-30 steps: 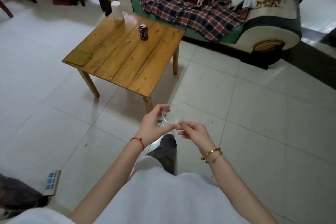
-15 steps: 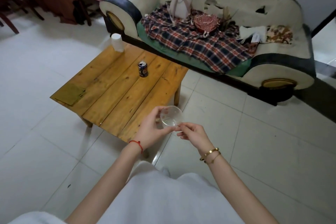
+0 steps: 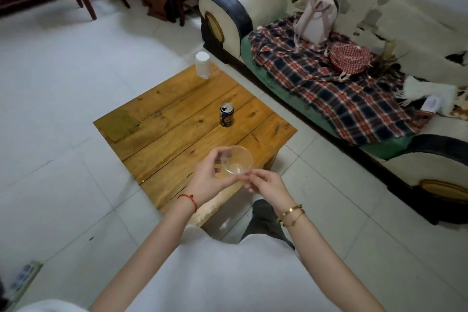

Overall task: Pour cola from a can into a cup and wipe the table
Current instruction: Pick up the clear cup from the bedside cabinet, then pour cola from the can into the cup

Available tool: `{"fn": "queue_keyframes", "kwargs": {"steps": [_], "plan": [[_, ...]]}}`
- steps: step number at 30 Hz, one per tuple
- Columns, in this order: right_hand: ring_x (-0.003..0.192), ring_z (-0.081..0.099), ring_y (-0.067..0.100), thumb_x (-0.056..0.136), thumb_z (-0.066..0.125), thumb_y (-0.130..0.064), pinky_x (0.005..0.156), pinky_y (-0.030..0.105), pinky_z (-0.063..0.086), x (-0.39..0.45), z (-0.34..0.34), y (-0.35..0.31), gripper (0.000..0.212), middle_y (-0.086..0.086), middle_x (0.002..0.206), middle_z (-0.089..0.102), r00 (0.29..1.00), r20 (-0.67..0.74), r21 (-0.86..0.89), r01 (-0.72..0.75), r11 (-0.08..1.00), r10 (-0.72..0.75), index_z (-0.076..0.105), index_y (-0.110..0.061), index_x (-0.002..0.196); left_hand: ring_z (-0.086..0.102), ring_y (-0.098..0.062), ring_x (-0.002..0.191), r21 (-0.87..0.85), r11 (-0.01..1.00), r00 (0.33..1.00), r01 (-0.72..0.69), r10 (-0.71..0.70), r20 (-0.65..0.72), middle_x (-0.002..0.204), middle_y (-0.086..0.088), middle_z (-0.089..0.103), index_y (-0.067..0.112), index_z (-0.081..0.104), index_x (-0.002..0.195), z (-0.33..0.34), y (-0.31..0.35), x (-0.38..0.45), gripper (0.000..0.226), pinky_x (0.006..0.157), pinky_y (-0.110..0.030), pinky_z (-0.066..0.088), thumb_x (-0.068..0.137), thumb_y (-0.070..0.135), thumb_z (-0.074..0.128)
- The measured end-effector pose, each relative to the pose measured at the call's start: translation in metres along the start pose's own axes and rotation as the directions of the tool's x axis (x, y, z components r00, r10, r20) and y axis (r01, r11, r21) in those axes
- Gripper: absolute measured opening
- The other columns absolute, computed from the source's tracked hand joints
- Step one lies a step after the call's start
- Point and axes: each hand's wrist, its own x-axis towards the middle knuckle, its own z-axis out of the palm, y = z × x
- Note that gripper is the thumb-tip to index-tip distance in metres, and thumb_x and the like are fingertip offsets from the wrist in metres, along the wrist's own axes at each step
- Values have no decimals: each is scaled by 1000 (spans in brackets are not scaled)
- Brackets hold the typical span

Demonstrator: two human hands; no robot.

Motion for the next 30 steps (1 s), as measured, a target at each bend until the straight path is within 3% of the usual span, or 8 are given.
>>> {"fn": "queue_keyframes", "kwargs": {"steps": [3, 7, 12, 18, 20, 23, 27, 30], "plan": [[79, 64, 12, 96, 53, -9, 85, 30, 54, 41, -19, -24, 25, 1, 94, 72, 995, 101, -63, -6, 998, 13, 63, -5, 119, 50, 15, 111, -38, 998, 993, 52, -56, -107, 120, 28, 55, 48, 48, 120, 9, 7, 32, 77, 95, -23, 50, 51, 77, 69], [75, 62, 11, 97, 51, -7, 76, 21, 53, 91, -50, -62, 26, 8, 101, 71, 969, 246, -173, 11, 985, 32, 61, -2, 120, 53, 0, 116, -89, 988, 955, 126, -145, -258, 125, 17, 58, 33, 51, 128, 26, 21, 72, 82, 96, -28, 51, 57, 67, 74], [73, 60, 10, 98, 48, -4, 69, 17, 53, 146, -78, -101, 27, 2, 89, 69, 919, 388, -292, 47, 955, 73, 60, 2, 121, 53, 0, 116, -160, 969, 886, 185, -236, -400, 125, 18, 57, 30, 51, 131, 47, 42, 113, 89, 92, -20, 49, 54, 70, 70], [73, 61, 8, 98, 46, -4, 71, 18, 53, 189, -84, -118, 28, 2, 94, 69, 845, 522, -391, 112, 914, 120, 60, 2, 122, 55, 1, 112, -217, 947, 769, 238, -320, -554, 121, 16, 58, 28, 52, 129, 66, 46, 135, 74, 87, -19, 50, 64, 49, 82], [73, 62, 8, 98, 46, -4, 73, 19, 53, 200, -82, -118, 27, 8, 101, 70, 826, 548, -404, 125, 906, 130, 61, 1, 120, 55, 2, 112, -230, 940, 727, 253, -342, -595, 120, 17, 59, 27, 52, 129, 69, 43, 138, 69, 85, -14, 49, 69, 36, 85], [73, 62, 9, 98, 48, -5, 74, 21, 52, 211, -76, -116, 26, 13, 109, 71, 803, 576, -420, 127, 899, 155, 63, -2, 118, 54, 4, 111, -263, 922, 666, 285, -388, -637, 121, 18, 58, 27, 51, 131, 72, 37, 139, 70, 83, -6, 46, 70, 31, 86], [75, 61, 11, 97, 51, -9, 78, 24, 52, 226, -69, -112, 25, 12, 104, 71, 804, 572, -431, 122, 894, 165, 64, -4, 117, 55, -4, 114, -295, 903, 605, 313, -429, -671, 125, 10, 58, 24, 50, 133, 68, 26, 142, 71, 87, -15, 49, 71, 27, 86], [74, 60, 10, 97, 53, -15, 76, 24, 51, 242, -62, -112, 24, 7, 97, 70, 831, 535, -436, 118, 892, 151, 65, -2, 114, 56, -5, 114, -298, 894, 581, 336, -445, -681, 126, 10, 59, 23, 50, 132, 61, 16, 147, 70, 86, -12, 47, 72, 27, 86]]}}
